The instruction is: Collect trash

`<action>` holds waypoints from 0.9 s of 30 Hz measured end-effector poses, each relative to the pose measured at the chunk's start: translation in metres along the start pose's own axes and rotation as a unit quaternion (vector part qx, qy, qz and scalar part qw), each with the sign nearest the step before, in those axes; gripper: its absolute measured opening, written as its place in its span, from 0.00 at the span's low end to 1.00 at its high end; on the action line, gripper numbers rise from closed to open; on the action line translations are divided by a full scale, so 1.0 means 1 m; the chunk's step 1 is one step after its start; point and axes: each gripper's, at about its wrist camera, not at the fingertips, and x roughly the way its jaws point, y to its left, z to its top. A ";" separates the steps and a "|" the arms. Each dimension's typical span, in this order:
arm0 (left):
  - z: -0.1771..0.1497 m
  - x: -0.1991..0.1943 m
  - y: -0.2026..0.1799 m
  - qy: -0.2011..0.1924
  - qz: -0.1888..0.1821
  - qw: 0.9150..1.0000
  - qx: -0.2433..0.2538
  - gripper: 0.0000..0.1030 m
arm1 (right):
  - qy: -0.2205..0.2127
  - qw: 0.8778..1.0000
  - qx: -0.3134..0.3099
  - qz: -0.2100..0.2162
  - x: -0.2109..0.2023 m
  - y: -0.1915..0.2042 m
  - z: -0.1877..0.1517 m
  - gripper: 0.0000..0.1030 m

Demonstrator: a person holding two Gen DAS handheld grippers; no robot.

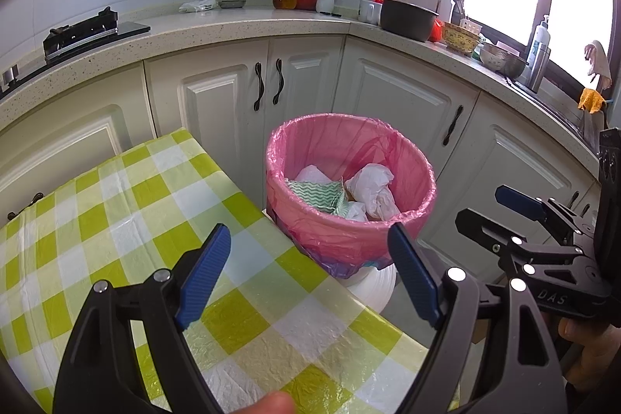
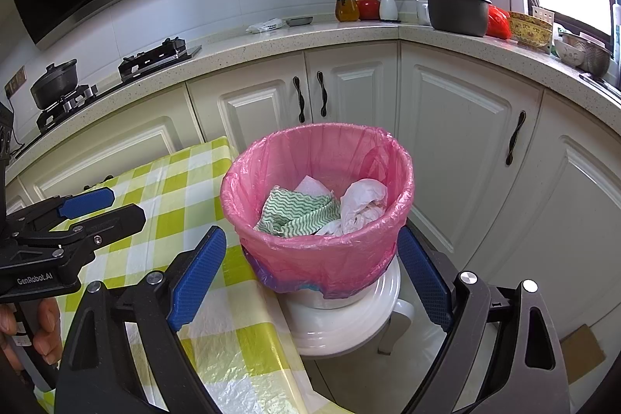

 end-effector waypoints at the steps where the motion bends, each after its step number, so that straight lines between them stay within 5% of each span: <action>1: 0.000 0.000 0.000 0.000 0.000 1.000 0.000 0.78 | 0.000 1.000 0.000 0.000 0.000 0.000 0.000 0.82; 27: 0.003 -0.003 -0.002 -0.001 -0.001 1.000 0.003 0.78 | -0.002 1.000 0.000 0.001 -0.001 0.000 0.003 0.82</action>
